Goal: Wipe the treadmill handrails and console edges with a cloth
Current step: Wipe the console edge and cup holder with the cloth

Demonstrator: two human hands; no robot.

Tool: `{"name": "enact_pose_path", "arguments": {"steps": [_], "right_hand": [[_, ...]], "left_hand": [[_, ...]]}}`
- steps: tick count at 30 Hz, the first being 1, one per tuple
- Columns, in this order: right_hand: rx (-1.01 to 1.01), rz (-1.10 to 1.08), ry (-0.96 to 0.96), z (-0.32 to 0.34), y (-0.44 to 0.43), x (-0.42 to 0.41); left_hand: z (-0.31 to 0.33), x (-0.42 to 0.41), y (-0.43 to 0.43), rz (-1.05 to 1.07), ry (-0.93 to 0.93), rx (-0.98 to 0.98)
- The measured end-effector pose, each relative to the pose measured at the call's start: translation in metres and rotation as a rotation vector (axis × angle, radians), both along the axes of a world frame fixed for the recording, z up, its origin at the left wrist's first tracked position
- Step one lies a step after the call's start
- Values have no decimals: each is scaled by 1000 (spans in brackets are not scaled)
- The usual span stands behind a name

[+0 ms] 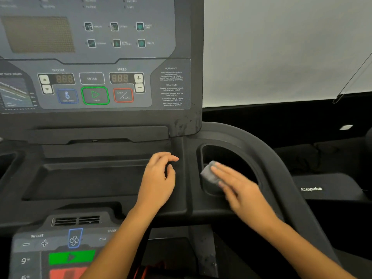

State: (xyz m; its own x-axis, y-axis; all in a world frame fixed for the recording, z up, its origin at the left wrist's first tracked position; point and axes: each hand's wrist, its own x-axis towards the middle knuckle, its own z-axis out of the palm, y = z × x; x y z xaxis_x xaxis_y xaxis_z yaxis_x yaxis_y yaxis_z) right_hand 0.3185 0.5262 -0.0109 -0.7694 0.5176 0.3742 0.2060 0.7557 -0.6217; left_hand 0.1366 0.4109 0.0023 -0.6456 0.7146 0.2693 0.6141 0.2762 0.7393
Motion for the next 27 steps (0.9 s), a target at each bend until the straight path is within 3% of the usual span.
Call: {"name": "enact_pose_path", "arguments": {"steps": [2, 4, 7, 13, 16, 18, 21, 24, 27], "right_hand": [[-33, -75, -73, 8, 15, 4], [-1, -14, -223, 5, 14, 1], [232, 61, -403, -9, -9, -7], [349, 132, -430, -6, -7, 17], [91, 103, -404, 5, 21, 22], [42, -19, -339, 8, 41, 16], [188, -82, -319, 2, 58, -9], [350, 9, -527, -11, 63, -35], [249, 46, -827, -22, 67, -56]], "left_hand": [[-1, 9, 6, -64, 24, -27], [-3, 19, 13, -125, 26, -42], [-6, 28, 25, -182, 16, -62], [-11, 28, 37, -165, 19, -81], [-15, 30, 37, -158, 32, -104], [-17, 32, 37, -168, 63, -136], [-19, 33, 37, -171, 110, -149], [-20, 32, 36, -180, 131, -167], [-20, 32, 35, -175, 117, -179]]}}
